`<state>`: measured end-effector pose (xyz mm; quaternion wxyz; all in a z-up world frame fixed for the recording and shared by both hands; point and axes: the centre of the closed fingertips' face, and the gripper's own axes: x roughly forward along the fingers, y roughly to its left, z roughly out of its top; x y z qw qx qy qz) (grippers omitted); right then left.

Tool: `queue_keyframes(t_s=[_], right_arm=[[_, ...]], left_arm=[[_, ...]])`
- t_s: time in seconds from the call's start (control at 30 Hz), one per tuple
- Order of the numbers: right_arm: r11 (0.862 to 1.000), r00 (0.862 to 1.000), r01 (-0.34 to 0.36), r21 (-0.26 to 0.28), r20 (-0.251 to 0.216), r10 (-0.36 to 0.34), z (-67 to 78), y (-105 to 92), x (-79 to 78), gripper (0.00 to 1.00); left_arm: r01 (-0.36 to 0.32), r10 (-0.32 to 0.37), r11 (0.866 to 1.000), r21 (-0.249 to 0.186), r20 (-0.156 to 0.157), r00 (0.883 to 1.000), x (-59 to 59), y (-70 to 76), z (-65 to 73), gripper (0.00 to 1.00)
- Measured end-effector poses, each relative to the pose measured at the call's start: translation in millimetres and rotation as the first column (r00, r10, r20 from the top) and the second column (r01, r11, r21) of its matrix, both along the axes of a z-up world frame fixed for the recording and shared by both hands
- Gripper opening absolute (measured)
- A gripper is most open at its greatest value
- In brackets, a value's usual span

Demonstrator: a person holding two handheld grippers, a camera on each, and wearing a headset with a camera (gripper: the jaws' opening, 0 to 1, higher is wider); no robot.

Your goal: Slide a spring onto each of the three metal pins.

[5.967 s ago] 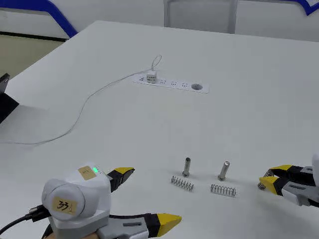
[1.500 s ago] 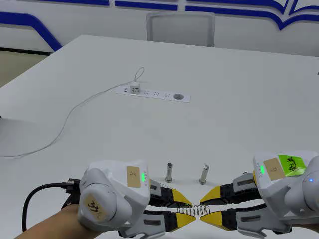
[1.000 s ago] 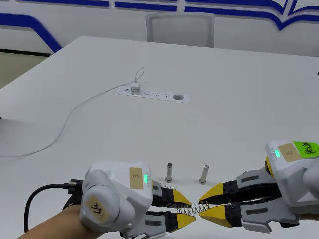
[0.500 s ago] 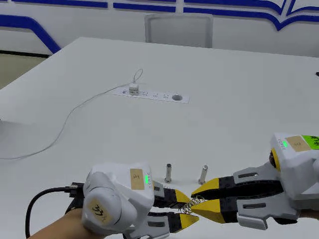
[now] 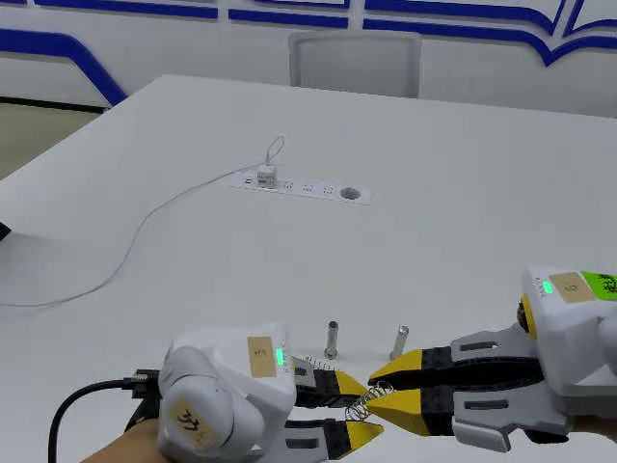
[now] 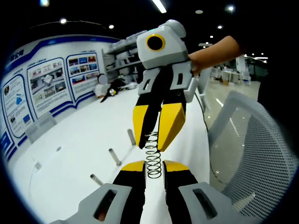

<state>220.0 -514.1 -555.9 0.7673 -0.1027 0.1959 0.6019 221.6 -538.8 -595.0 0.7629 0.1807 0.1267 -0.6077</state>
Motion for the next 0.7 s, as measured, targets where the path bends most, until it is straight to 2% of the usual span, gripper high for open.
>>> queue_keyframes(t_s=[0.07, 0.13, 0.27, 0.37, 0.5, 0.6, 0.7], right_arm=[[1.000, 1.000, 0.006, 0.005, 0.002, -0.006, 2.0, -1.0, 1.5, 0.10], [1.000, 1.000, 0.016, -0.005, 0.007, -0.016, 1.9, -3.4, 4.0, 0.10], [0.999, 0.999, 0.038, -0.019, 0.016, -0.038, 0.2, -9.4, 10.0, 0.10], [0.997, 0.998, 0.064, -0.034, 0.021, -0.064, -2.8, -15.0, 15.5, 0.10], [0.994, 0.995, 0.101, -0.045, 0.027, -0.100, -4.6, -24.2, 24.1, 0.10], [0.990, 0.991, 0.128, -0.052, 0.032, -0.127, -4.9, -30.9, 30.6, 0.10], [0.986, 0.988, 0.153, -0.061, 0.036, -0.151, -5.9, -37.7, 36.8, 0.10]], left_arm=[[-0.026, 0.026, 1.000, 0.009, -0.016, 1.000, 3.2, 3.9, -3.9, 0.25], [-0.047, 0.047, 0.999, 0.011, -0.011, 0.999, 5.8, 8.7, -7.0, 0.34], [-0.100, 0.100, 0.995, 0.012, -0.028, 0.995, 10.0, 19.6, -12.9, 0.41], [-0.134, 0.134, 0.991, 0.013, -0.038, 0.990, 11.4, 28.3, -17.4, 0.52], [-0.190, 0.190, 0.982, 0.007, -0.051, 0.980, 13.7, 43.1, -22.1, 0.58], [-0.227, 0.227, 0.974, 0.001, -0.073, 0.971, 15.9, 51.6, -24.3, 0.62], [-0.262, 0.261, 0.965, -0.002, -0.095, 0.961, 18.4, 59.5, -28.1, 0.70]])
